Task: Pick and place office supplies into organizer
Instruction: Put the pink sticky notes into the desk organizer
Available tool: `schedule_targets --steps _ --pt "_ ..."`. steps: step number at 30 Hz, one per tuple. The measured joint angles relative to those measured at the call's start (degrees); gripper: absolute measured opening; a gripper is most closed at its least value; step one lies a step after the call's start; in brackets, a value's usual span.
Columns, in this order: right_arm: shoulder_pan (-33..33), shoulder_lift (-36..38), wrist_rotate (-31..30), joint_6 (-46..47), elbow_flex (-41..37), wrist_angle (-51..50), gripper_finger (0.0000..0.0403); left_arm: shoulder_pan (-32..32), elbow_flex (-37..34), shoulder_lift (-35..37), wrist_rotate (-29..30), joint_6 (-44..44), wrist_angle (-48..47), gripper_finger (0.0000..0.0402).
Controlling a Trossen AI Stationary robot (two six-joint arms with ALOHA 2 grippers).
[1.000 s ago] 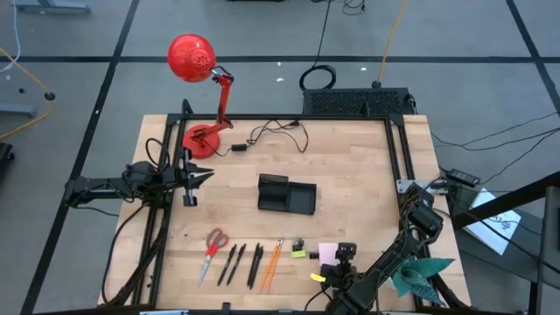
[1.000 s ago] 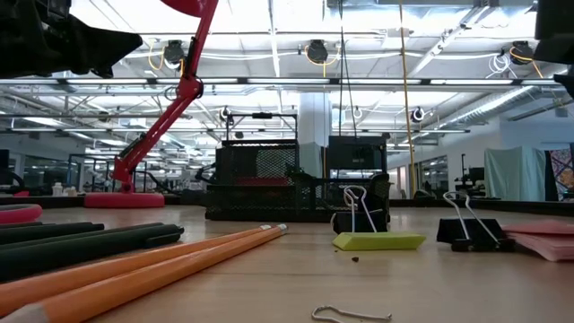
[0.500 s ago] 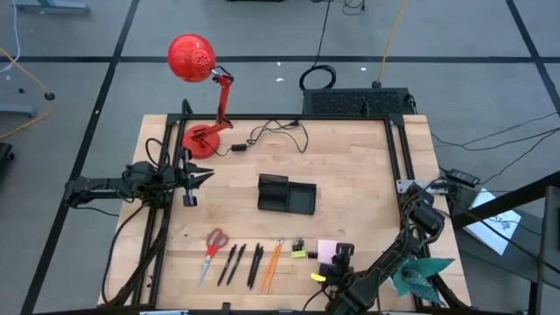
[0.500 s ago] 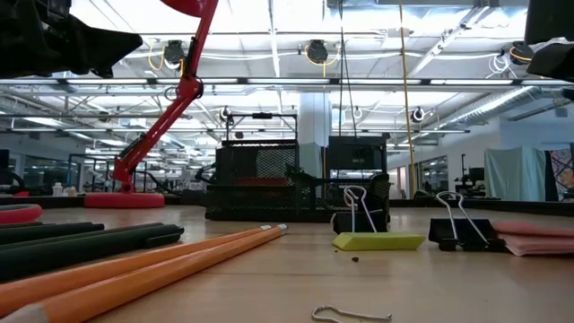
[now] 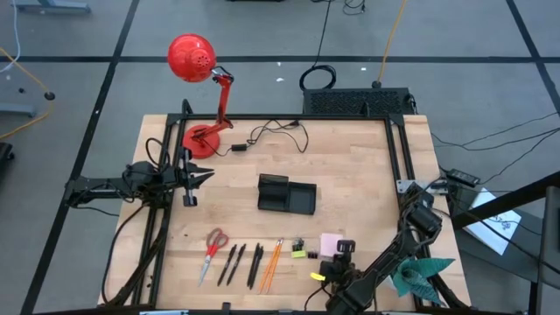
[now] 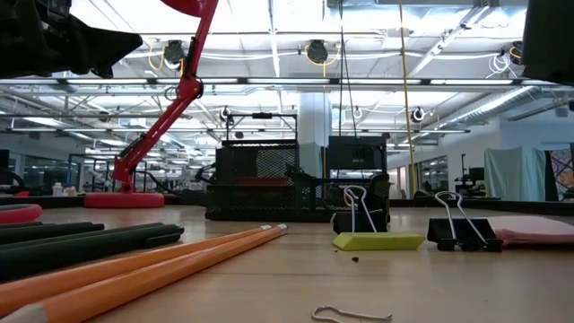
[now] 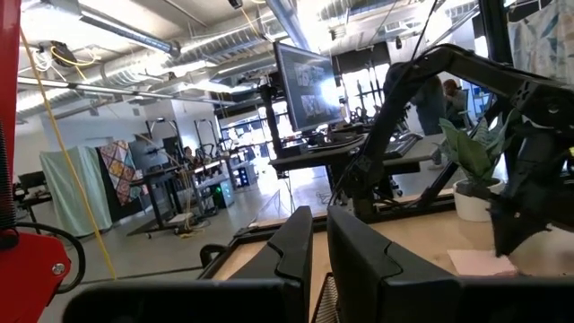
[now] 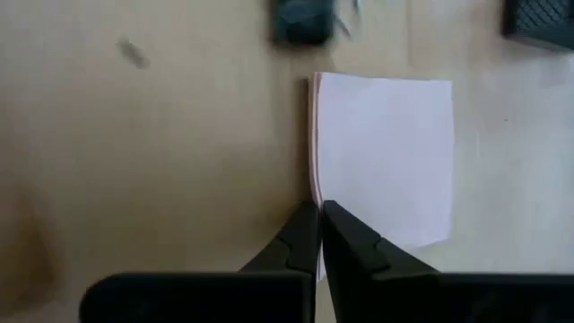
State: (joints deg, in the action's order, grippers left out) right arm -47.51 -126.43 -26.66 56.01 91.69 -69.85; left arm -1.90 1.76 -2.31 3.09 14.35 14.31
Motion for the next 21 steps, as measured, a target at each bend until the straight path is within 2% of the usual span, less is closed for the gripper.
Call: schedule_targets --steps 5,12,21 --pt "0.8 0.4 -2.3 -0.7 4.4 -6.0 0.0002 0.0 0.0 0.0 0.0 0.0 0.0 0.0047" --pt "1.6 0.3 -6.4 -2.7 7.7 -9.2 0.0001 0.0 0.0 0.0 0.0 0.0 -0.7 0.0047" --pt "1.8 0.4 -8.0 -2.0 10.0 -15.6 0.0001 0.0 0.0 0.0 0.0 0.0 -0.8 0.0047"
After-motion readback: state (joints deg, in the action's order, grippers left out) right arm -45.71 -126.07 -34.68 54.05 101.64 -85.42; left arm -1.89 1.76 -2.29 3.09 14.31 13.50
